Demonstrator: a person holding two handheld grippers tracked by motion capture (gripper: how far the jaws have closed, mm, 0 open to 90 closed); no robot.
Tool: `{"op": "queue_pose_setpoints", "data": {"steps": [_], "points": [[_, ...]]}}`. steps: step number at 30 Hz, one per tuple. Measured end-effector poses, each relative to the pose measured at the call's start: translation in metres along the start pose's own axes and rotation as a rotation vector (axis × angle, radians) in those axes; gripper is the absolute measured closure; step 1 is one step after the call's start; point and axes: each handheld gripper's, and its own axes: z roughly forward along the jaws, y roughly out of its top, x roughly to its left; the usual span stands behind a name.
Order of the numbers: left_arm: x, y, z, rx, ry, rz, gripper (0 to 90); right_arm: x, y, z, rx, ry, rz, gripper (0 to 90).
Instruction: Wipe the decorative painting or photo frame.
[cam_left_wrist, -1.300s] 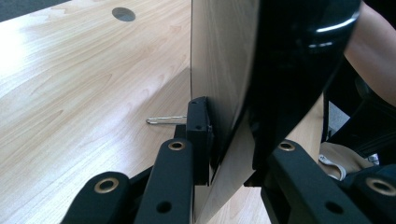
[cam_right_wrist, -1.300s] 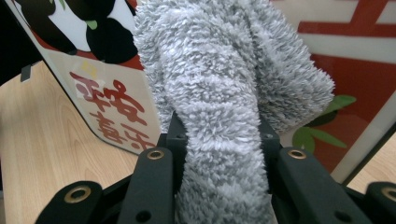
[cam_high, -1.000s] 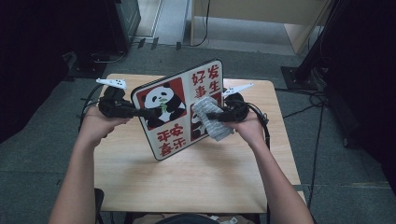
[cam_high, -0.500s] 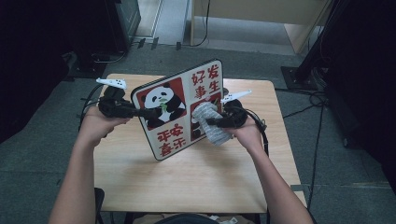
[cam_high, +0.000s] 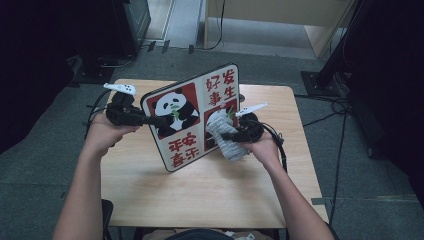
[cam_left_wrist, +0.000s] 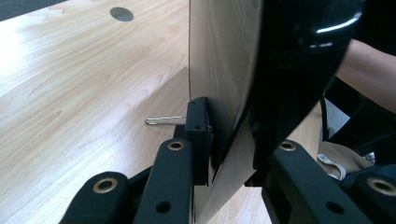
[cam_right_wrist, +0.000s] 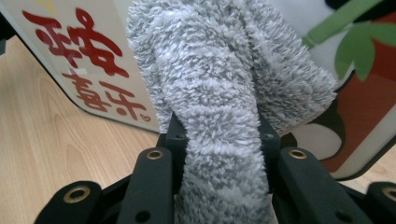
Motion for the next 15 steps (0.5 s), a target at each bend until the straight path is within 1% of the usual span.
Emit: {"op": "queue_pose_setpoints", "data": {"steps": [6, 9, 15], "points": [[0.001, 0.0, 0.0, -0.001, -0.004, 0.0, 77.8, -0.002, -0.007, 0.007, 0.018, 0.0, 0.007, 68.4], [0.001, 0.0, 0.0, -0.001, -0.007, -0.001, 77.8, -0.003, -0.01, 0.009, 0.034, 0.001, 0.02, 68.4], [0.001, 0.0, 0.0, -0.001, -0.01, -0.001, 77.6, -0.006, -0.018, 0.015, 0.051, -0.002, 0.023, 68.4]]}}
